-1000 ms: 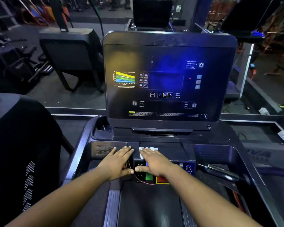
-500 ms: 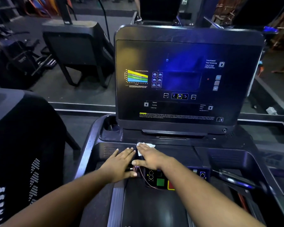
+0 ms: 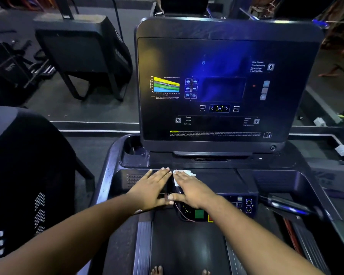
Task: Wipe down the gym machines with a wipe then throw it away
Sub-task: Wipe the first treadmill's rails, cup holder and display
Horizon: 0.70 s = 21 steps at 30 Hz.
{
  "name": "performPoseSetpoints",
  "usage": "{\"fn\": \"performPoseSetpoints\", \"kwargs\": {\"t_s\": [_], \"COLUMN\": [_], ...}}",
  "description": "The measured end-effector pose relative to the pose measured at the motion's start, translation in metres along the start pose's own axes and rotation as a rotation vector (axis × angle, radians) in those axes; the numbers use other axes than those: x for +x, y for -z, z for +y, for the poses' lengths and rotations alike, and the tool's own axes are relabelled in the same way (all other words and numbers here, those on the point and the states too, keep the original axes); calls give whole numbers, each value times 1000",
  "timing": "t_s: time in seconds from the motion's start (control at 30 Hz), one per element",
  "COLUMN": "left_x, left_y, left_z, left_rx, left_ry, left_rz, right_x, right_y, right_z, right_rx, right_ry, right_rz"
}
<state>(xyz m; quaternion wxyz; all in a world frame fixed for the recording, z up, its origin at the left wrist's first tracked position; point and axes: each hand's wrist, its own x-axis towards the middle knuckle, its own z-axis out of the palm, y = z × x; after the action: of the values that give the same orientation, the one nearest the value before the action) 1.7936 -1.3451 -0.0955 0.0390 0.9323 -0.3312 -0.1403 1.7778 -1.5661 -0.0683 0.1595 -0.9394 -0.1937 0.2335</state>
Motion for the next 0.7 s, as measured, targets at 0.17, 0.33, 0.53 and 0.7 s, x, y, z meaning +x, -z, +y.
{"fn": "performPoseSetpoints", "kwargs": {"t_s": [0.17, 0.33, 0.53, 0.7], "left_x": [6, 13, 14, 13], "left_y": [3, 13, 13, 20], "left_z": [16, 21, 28, 41], "left_rx": [22, 4, -17, -32], "left_ry": [-15, -5, 9, 6], "left_rz": [-41, -99, -92, -109], "right_x": [-26, -36, -52, -81], "right_y": [-1, 4, -8, -4], "right_z": [-2, 20, 1, 47], "right_rx": [-52, -125, -133, -196], "right_ry": [79, -71, -76, -146], "right_rz": [26, 52, 83, 163]}}
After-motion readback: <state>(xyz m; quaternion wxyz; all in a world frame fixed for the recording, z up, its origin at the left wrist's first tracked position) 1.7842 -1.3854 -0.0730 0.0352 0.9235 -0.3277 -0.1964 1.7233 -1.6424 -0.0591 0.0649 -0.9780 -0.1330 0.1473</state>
